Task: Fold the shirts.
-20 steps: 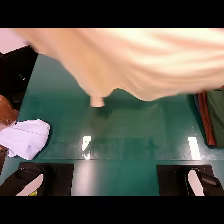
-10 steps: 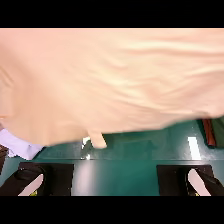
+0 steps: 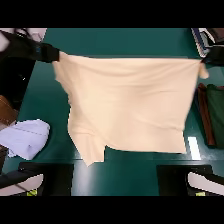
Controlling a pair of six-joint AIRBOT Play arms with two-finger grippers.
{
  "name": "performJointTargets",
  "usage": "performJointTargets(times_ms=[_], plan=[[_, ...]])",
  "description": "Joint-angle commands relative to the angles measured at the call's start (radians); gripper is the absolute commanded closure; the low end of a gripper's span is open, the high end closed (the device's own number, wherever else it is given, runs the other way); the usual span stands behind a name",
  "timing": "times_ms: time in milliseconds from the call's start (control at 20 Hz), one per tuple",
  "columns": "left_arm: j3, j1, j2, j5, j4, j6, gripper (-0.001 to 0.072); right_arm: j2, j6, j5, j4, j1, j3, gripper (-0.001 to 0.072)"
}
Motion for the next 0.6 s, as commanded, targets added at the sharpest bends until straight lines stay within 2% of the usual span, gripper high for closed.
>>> performJointTargets(times_ms=[0, 50, 100, 150, 200, 250, 400, 550], plan=[[-0.045, 0.026, -0.172, 0.212, 0.000, -0.010, 0.0680, -0.164, 0.005, -0.144, -0.001, 0.050, -0.072, 0.0695], [-0.045, 0.036, -0.200, 0.242, -0.003, -0.027, 0.0546, -0.196, 0.005, -0.166, -0.001, 0.053, -0.058, 0.0693], [-0.045, 0.045, -0.219, 0.247, -0.003, -0.059, 0.0279, -0.232, 0.005, -0.171, 0.007, 0.053, -0.027, 0.0690], [-0.045, 0.059, -0.229, 0.237, -0.005, -0.097, 0.0168, -0.262, 0.005, -0.165, 0.038, 0.053, 0.010, 0.0611], [-0.045, 0.076, -0.229, 0.221, -0.007, -0.117, 0.0158, -0.288, 0.005, -0.153, 0.085, 0.044, 0.053, 0.0382], [-0.040, 0.094, -0.225, 0.190, -0.018, -0.123, 0.0158, -0.304, 0.005, -0.135, 0.145, 0.029, 0.089, 0.0325], [-0.041, 0.165, -0.202, -0.027, -0.029, -0.084, 0.0159, -0.279, -0.045, -0.097, 0.317, -0.017, 0.086, 0.0325], [-0.205, 0.208, -0.129, -0.137, -0.052, -0.057, 0.0160, -0.161, -0.113, -0.090, 0.348, -0.047, -0.094, 0.0325]])
